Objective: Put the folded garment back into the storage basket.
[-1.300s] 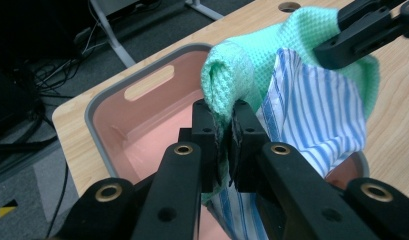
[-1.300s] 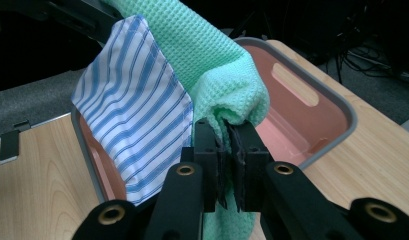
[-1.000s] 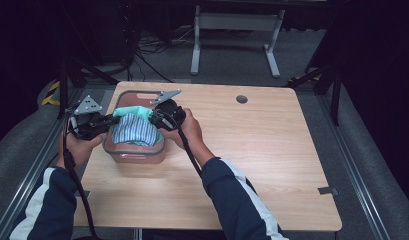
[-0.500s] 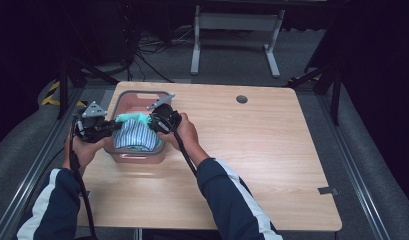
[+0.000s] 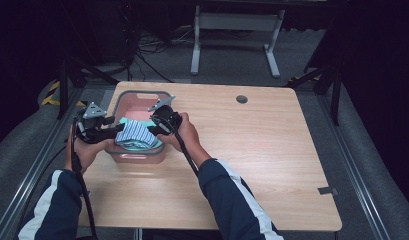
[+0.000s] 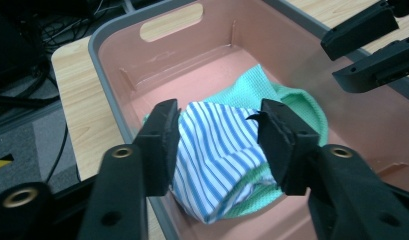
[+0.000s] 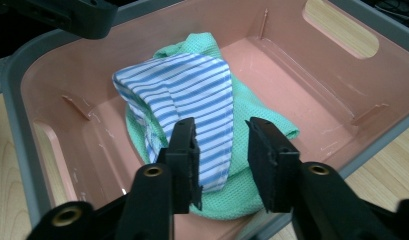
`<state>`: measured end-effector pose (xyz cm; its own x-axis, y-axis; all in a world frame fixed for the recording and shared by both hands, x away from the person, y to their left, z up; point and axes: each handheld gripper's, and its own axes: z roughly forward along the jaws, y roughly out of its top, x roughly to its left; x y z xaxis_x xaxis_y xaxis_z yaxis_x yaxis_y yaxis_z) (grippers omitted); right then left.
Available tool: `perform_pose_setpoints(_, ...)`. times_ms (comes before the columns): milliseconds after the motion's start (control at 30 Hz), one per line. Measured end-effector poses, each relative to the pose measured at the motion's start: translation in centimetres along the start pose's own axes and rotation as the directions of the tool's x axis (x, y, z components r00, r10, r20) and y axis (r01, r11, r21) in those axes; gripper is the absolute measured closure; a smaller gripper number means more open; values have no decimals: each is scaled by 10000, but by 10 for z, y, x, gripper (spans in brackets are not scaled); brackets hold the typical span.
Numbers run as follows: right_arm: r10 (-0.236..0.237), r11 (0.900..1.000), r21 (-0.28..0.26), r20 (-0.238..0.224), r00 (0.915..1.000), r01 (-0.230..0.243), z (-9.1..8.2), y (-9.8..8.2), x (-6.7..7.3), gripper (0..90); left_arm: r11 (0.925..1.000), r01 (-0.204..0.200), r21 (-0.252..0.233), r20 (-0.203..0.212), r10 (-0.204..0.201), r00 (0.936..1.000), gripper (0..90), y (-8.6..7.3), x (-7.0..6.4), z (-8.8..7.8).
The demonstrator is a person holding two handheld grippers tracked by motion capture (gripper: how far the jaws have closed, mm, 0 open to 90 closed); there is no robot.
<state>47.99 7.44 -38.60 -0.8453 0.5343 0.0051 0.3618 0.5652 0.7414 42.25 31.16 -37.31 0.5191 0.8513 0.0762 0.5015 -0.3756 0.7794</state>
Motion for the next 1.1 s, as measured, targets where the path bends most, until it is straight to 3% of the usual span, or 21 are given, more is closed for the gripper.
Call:
perform_pose_setpoints(200,-149,9998,94,-33,9999,150,-5,0,1,520,9998,-191,-99,-63,190,9998,458,3,-8,-5)
perform_pose_setpoints(333,-438,9990,68,323,9985,436,-12,-3,2,426,9992,-189,-352,18,190,9998,423,2,-18,-8)
perform_pose_setpoints(500,-714,9973,232,652,9953,700,-21,-8,0,394,9977,-20,-677,55,23,10000,351,4,-28,-11)
perform_pose_setpoints(700,-769,9970,96,1136,9905,763,-43,-19,-3,367,9945,-161,-1034,302,193,9994,287,9,-44,-16)
perform_pose_setpoints(900,-801,9967,23,1338,9878,805,-65,-29,-8,343,9936,-462,-1030,496,515,9974,255,11,-62,-16)
perform_pose_setpoints(1000,-853,9963,22,1442,9859,859,-86,-44,-13,306,9930,-733,-928,476,780,9958,233,15,-74,-14)
perform_pose_setpoints(1100,-834,9965,52,1478,9855,836,-92,-49,-15,300,9925,-893,-838,424,931,9948,233,19,-83,-15)
